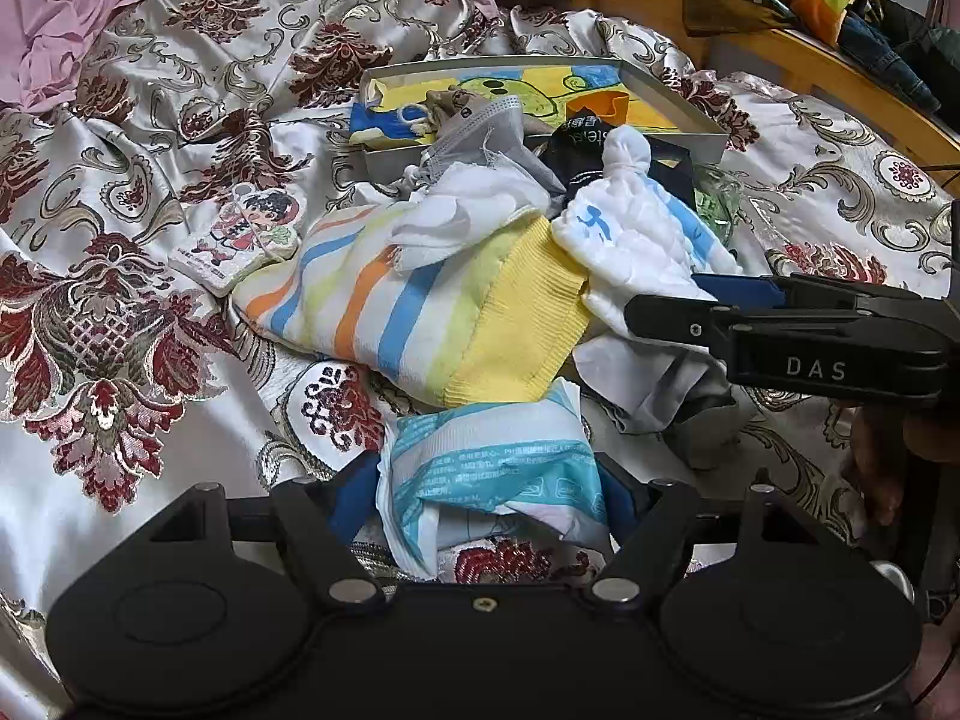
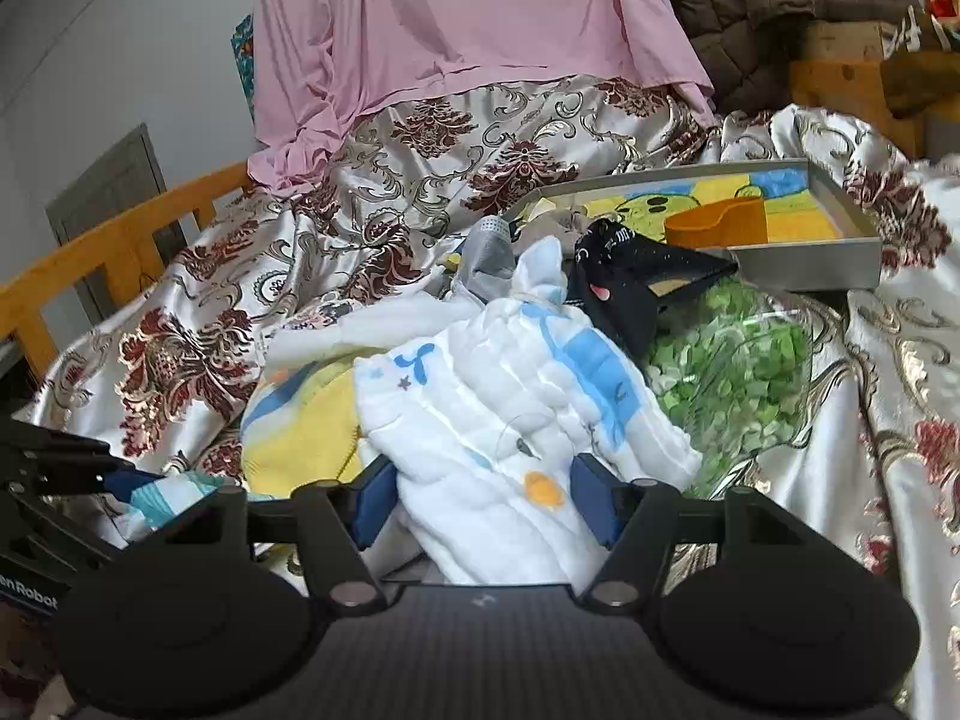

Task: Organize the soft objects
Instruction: 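Close left gripper on blue-striped cloth while right gripper grasps white printed cloth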

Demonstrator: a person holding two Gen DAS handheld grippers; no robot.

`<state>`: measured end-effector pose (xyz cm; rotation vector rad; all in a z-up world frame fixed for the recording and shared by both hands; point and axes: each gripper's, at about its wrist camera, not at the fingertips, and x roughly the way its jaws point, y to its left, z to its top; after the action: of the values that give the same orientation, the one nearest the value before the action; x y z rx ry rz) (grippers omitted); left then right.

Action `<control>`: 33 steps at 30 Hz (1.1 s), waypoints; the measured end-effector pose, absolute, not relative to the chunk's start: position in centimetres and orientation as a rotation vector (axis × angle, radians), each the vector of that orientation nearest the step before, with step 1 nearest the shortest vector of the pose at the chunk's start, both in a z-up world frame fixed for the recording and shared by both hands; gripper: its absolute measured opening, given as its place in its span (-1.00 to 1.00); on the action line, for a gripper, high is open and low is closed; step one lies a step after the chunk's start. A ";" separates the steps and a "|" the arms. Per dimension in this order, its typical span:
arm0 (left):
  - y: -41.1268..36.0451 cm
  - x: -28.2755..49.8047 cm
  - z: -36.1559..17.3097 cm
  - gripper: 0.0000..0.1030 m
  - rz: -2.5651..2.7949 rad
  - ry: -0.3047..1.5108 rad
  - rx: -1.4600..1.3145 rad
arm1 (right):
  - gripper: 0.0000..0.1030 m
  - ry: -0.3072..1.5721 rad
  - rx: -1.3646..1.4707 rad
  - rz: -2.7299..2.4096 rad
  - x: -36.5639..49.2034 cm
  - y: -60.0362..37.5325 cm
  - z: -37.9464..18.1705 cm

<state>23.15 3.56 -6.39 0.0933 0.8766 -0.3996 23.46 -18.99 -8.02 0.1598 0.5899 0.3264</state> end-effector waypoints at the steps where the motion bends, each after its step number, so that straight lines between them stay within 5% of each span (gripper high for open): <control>1: 3.5 23.1 -6.4 0.47 -0.400 0.875 0.096 | 0.22 0.593 0.169 0.331 23.5 -19.1 -8.1; 13: 3.8 22.2 -5.6 0.36 -0.403 0.851 0.079 | -0.38 0.590 0.234 0.334 22.7 -20.0 -7.4; 25: 2.8 20.7 -4.3 0.36 -0.417 0.808 0.077 | -0.23 0.611 0.413 0.359 22.7 -22.2 -7.5; 33: 2.8 20.9 -3.7 0.35 -0.408 0.779 0.039 | -0.59 0.569 0.409 0.377 22.3 -21.9 -6.8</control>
<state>20.87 2.81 -3.69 0.0393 0.7792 -0.4084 22.30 -21.85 -6.81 0.4090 0.5693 0.3773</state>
